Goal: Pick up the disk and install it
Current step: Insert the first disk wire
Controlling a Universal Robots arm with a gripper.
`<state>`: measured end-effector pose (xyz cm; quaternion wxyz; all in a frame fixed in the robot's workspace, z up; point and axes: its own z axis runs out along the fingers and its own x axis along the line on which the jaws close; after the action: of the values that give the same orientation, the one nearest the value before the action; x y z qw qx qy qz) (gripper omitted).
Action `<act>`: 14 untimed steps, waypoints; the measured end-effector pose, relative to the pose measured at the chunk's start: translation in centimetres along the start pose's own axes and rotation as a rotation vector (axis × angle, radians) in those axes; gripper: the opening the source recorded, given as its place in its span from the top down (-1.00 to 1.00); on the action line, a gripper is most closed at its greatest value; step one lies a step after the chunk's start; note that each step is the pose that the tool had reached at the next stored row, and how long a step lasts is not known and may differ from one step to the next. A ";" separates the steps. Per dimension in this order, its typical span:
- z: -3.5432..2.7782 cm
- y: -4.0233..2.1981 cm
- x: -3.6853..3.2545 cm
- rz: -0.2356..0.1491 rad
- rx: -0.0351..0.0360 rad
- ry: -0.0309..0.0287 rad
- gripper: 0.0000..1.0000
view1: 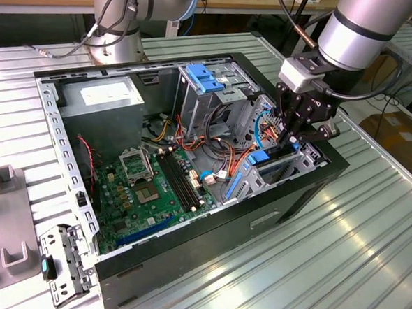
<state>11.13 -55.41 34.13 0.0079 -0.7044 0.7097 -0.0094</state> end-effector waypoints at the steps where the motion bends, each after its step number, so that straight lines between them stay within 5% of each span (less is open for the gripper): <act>1: 0.00 0.00 0.00 0.000 0.0000 0.0000 0.66; 5: 0.01 0.00 0.00 0.000 0.0000 0.0001 0.65; 6: -0.01 0.00 -0.01 0.000 0.0000 0.0001 0.51; 14: -1.02 -0.03 -0.05 0.000 0.0000 -0.0001 0.51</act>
<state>11.13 -55.36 35.15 0.0079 -0.7044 0.7097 -0.0094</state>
